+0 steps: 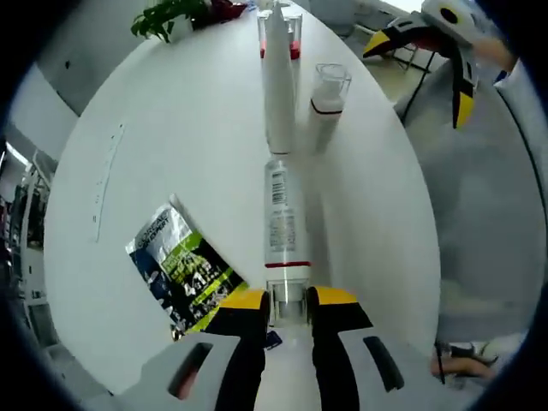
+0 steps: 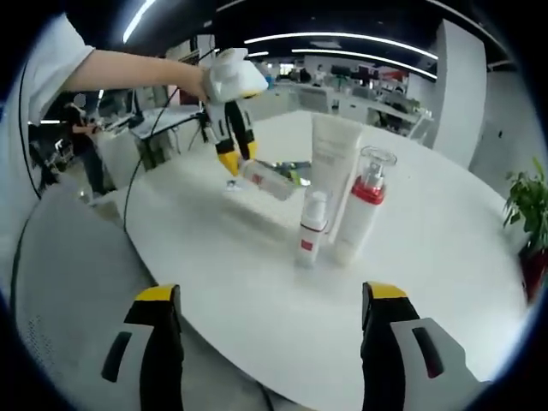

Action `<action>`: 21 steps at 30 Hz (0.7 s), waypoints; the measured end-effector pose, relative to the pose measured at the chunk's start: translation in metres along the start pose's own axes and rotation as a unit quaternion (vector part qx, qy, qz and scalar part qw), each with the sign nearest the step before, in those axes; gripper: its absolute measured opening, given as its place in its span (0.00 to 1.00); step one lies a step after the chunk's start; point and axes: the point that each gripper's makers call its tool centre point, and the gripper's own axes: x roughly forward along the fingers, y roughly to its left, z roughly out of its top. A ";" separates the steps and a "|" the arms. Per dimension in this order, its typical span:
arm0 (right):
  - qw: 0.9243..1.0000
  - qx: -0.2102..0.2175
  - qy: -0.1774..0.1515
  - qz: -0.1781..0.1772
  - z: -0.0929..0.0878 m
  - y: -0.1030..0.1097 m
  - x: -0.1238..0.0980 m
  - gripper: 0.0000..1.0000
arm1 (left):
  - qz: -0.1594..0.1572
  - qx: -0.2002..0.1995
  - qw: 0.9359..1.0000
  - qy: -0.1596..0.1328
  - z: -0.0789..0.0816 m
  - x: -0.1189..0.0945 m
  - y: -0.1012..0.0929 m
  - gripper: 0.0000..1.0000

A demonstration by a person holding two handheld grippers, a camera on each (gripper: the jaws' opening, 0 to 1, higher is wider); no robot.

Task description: Arrange the skincare products in the storage area until every visible bottle or jar stands upright without overlapping.

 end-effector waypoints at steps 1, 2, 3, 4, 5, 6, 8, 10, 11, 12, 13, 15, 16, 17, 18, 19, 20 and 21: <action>1.000 -0.005 0.001 0.002 0.000 0.002 0.000 0.86 | 0.000 0.002 1.000 0.000 -0.001 -0.002 -0.003 0.24; 1.000 -0.010 0.001 0.004 0.000 0.003 0.000 0.85 | -0.001 0.004 1.000 0.000 -0.001 -0.003 -0.005 0.24; 1.000 -0.015 0.001 0.006 0.001 0.005 0.001 0.85 | -0.002 0.006 1.000 0.000 -0.001 -0.005 -0.008 0.24; 1.000 -0.024 0.000 0.009 0.003 0.008 0.001 0.83 | -0.001 0.011 1.000 0.000 0.000 -0.010 -0.014 0.24; 0.999 -0.030 -0.001 0.011 0.004 0.010 0.001 0.82 | -0.001 0.014 1.000 0.000 0.000 -0.014 -0.017 0.24; 0.999 -0.038 -0.002 0.015 0.005 0.012 0.001 0.81 | -0.001 0.018 1.000 0.001 0.001 -0.019 -0.024 0.24; 0.999 -0.044 -0.002 0.021 0.007 0.016 0.001 0.80 | -0.003 0.020 1.000 0.000 0.002 -0.023 -0.029 0.24; 0.998 -0.053 -0.002 0.029 0.008 0.020 0.002 0.77 | -0.008 0.026 1.000 0.002 0.003 -0.028 -0.039 0.24; 0.998 -0.054 -0.004 0.037 0.009 0.023 0.002 0.76 | -0.007 0.031 0.999 0.004 0.004 -0.030 -0.043 0.24; 0.998 -0.054 -0.005 0.042 0.011 0.025 0.002 0.74 | -0.007 0.034 0.999 0.007 0.003 -0.032 -0.045 0.24; 0.997 -0.055 -0.006 0.047 0.012 0.027 0.002 0.73 | -0.007 0.036 0.999 0.010 0.003 -0.034 -0.048 0.24; 0.997 -0.061 -0.010 0.052 0.017 0.028 0.003 0.72 | -0.007 0.039 0.999 0.013 0.002 -0.038 -0.054 0.24; 0.996 -0.063 -0.012 0.056 0.021 0.030 0.003 0.71 | -0.010 0.039 0.999 0.015 0.002 -0.039 -0.057 0.24; 0.995 -0.070 -0.015 0.063 0.027 0.032 0.003 0.69 | -0.012 0.041 0.999 0.016 0.003 -0.042 -0.063 0.24; 0.995 -0.073 -0.015 0.065 0.029 0.033 0.003 0.67 | -0.013 0.043 0.999 0.017 0.005 -0.045 -0.067 0.24; 0.994 -0.082 -0.018 0.069 0.035 0.034 0.004 0.66 | -0.014 0.046 0.999 0.019 0.005 -0.047 -0.072 0.24; 0.993 -0.088 -0.021 0.073 0.040 0.035 0.004 0.64 | -0.015 0.047 0.999 0.020 0.005 -0.047 -0.074 0.24; 0.992 -0.095 -0.024 0.084 0.045 0.038 0.006 0.61 | -0.017 0.047 0.999 0.021 0.006 -0.049 -0.079 0.24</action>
